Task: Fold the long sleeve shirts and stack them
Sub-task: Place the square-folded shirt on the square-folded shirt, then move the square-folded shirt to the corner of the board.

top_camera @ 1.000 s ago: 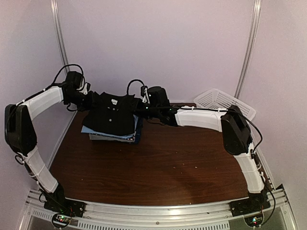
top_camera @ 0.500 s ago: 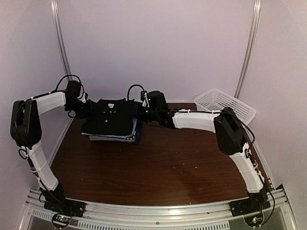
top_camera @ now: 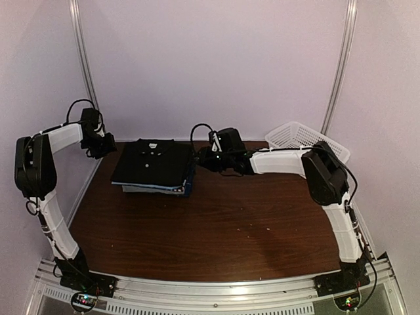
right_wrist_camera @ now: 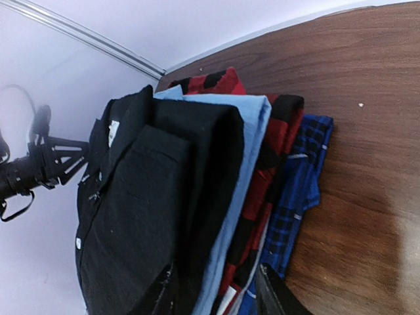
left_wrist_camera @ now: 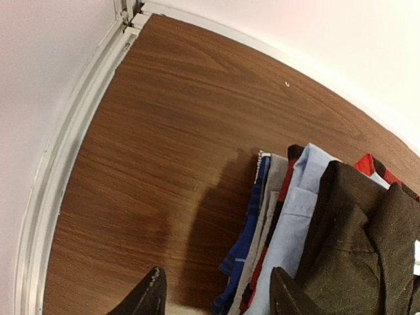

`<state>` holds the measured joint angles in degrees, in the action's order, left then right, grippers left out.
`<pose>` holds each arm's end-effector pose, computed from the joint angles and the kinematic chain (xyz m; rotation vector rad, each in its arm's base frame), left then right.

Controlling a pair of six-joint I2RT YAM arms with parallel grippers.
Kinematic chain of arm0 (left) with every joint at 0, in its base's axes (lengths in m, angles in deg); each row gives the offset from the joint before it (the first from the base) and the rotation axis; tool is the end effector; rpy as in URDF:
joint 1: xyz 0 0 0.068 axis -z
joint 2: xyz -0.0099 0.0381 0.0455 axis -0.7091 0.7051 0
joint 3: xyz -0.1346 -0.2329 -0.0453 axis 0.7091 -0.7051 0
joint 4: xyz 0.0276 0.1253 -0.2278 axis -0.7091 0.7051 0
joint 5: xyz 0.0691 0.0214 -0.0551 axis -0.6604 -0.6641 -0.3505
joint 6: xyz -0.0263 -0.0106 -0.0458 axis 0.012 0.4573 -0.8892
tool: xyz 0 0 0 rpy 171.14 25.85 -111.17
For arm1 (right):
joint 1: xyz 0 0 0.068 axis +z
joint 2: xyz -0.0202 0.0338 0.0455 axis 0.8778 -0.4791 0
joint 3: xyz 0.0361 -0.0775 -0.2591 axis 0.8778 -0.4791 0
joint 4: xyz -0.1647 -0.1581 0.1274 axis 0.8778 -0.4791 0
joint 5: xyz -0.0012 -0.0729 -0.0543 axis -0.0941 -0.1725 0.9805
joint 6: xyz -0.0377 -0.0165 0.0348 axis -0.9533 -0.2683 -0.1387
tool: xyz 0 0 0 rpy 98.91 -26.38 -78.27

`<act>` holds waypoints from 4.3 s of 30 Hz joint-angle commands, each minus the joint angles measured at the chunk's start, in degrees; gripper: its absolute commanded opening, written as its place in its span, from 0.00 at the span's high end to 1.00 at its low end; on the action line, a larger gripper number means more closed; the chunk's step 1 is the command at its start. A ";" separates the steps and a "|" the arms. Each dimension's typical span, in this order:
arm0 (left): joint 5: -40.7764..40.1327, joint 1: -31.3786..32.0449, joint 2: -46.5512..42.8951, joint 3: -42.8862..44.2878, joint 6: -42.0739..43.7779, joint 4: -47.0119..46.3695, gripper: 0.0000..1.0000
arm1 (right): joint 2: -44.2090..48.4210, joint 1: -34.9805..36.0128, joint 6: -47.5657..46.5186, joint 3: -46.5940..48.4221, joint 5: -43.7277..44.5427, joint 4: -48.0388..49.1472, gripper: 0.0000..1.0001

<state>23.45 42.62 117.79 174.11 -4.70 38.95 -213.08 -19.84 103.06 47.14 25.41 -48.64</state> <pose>0.4178 0.0153 0.2422 -0.6011 2.4253 -0.2919 0.3998 0.3702 0.1898 -0.1308 2.2107 1.2904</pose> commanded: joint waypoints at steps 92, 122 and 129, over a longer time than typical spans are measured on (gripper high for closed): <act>-19.34 30.91 27.85 18.50 -11.70 -2.11 0.14 | 65.23 0.65 -11.39 -52.61 24.19 -5.40 0.00; -18.27 23.33 15.75 -2.11 -7.15 -8.24 0.14 | 60.23 0.93 -10.57 -51.82 21.18 -2.13 0.00; -17.86 23.06 14.56 -3.79 -5.82 -8.90 0.14 | 60.41 1.07 -10.30 -52.17 21.22 -2.13 0.00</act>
<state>5.81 67.69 133.62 172.65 -11.54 27.10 -152.97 -19.25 92.04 -5.18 46.68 -51.70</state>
